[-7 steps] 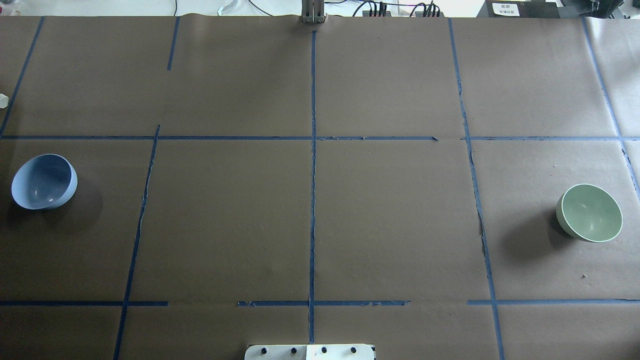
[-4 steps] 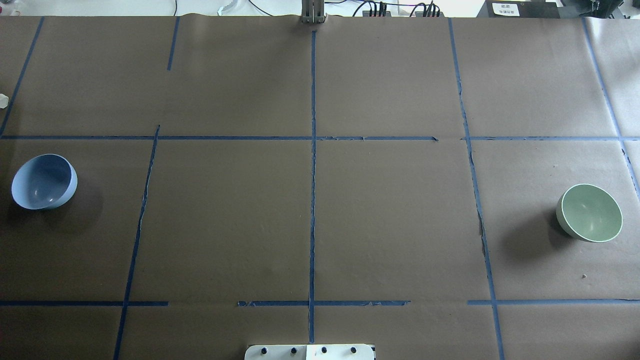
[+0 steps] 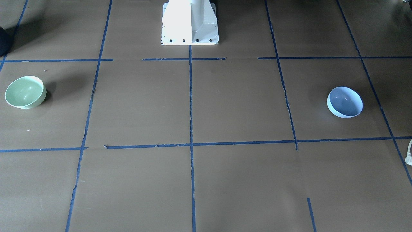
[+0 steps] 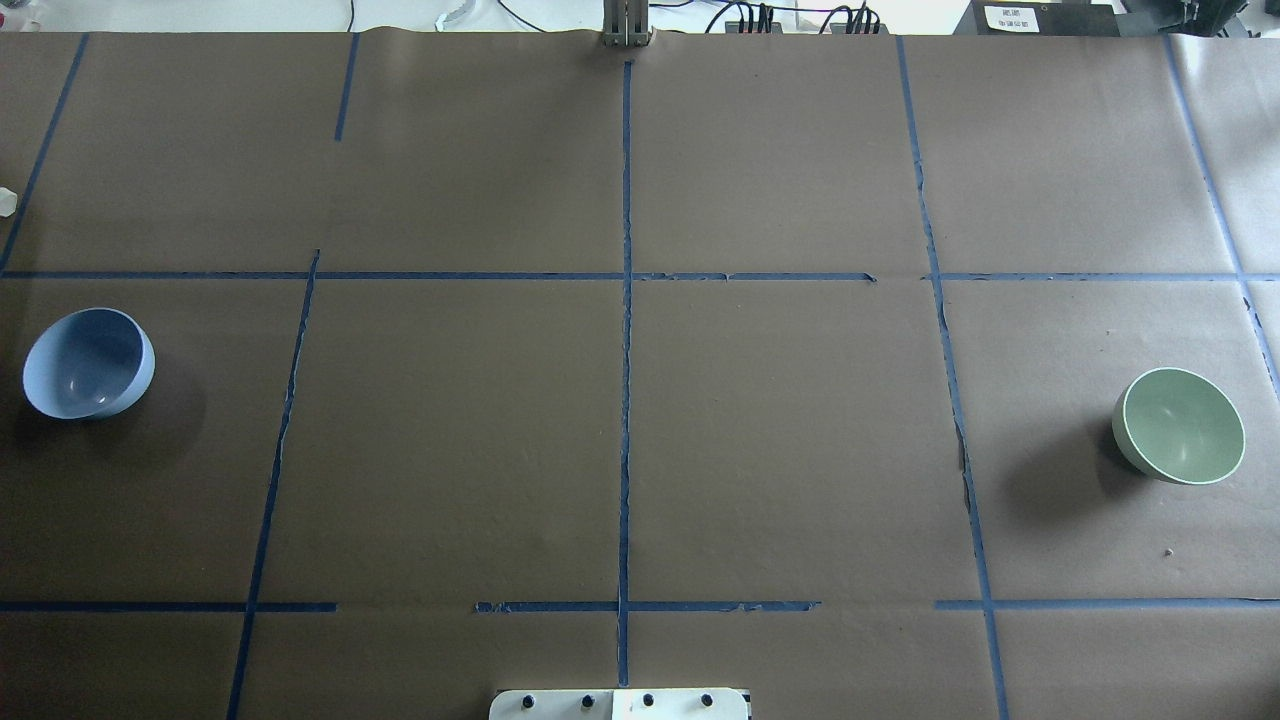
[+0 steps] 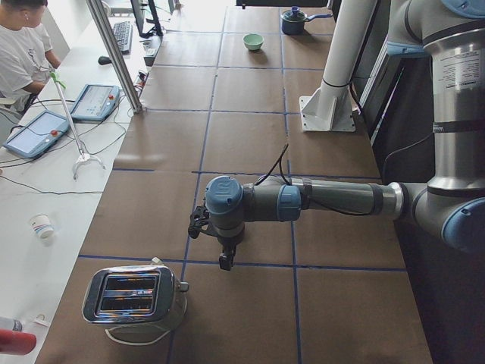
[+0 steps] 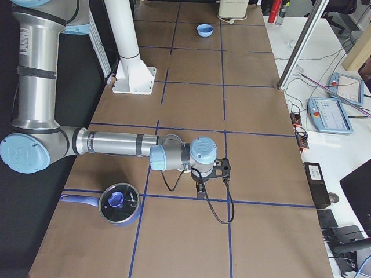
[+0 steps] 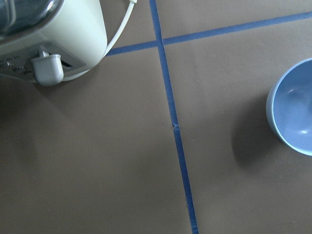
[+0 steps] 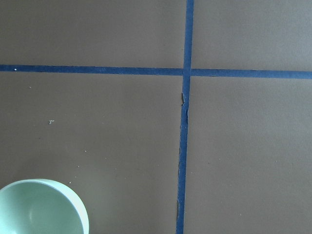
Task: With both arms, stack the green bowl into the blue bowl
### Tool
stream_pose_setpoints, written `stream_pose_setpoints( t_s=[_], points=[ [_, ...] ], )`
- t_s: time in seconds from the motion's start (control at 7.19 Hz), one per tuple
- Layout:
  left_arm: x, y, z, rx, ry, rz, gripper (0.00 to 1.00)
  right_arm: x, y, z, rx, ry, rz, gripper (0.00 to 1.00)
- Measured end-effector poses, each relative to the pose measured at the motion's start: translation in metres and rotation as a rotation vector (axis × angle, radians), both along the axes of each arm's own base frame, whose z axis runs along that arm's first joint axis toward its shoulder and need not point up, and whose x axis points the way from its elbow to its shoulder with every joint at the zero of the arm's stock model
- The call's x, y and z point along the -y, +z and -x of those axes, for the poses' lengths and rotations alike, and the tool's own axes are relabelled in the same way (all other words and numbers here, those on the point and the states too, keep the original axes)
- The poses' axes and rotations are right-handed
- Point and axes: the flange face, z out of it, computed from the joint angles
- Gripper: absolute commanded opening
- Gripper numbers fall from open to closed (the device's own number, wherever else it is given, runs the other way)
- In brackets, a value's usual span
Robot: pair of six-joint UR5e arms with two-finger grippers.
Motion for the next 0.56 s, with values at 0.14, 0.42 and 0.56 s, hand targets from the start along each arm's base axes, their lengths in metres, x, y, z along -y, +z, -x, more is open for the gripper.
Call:
stream_pose_setpoints(
  t_s=[0.14, 0.42, 0.56],
  points=[
    [0.003, -0.002, -0.018, -0.013, -0.015, 0.022, 1.00, 0.000, 0.000, 0.000, 0.000, 0.000, 0.000, 1.00],
    [0.012, -0.006, -0.088, -0.034, -0.010, 0.078, 1.00, 0.000, -0.001, 0.002, 0.015, -0.003, 0.001, 1.00],
    [0.014, -0.002, -0.118, -0.047, -0.021, 0.097, 1.00, 0.000, -0.001, 0.002, 0.023, -0.004, 0.002, 1.00]
  ],
)
